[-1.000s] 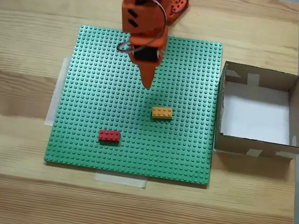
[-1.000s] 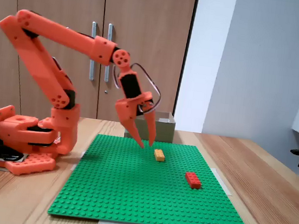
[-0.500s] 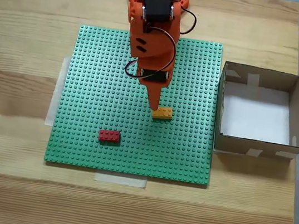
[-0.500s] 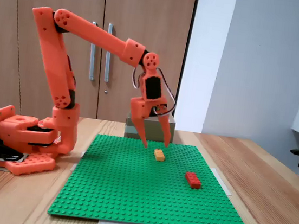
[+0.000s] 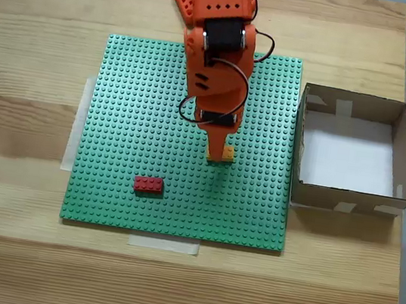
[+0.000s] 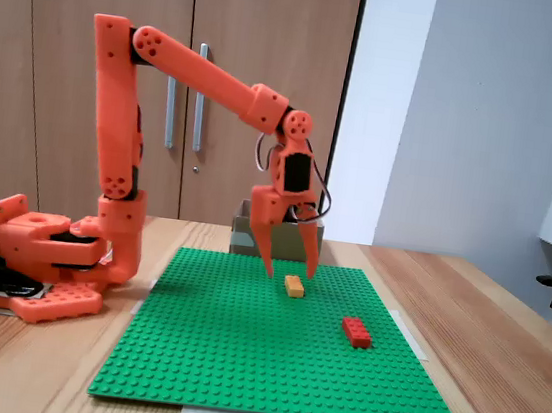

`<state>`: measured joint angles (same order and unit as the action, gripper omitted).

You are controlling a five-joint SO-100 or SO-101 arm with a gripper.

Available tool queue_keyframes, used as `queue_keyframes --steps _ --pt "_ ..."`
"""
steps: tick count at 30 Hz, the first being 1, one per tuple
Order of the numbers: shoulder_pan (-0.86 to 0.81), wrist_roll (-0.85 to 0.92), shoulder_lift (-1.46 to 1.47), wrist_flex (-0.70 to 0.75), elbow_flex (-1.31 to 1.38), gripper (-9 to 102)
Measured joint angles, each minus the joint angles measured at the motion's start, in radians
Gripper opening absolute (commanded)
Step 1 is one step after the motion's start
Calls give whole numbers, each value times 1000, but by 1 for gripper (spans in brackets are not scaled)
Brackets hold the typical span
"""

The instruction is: Pick the yellow lego block and put it in the box.

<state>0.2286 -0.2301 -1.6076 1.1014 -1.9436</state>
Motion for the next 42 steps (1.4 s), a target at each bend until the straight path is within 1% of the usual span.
queue_keyframes --steps 7,27,38,41,42 --pt "-8 0 63 -15 29 25" --pt "11 5 143 -133 60 24" --pt "18 3 143 -117 60 24" --pt "21 11 143 -95 64 26" --pt "26 14 143 -75 66 25"
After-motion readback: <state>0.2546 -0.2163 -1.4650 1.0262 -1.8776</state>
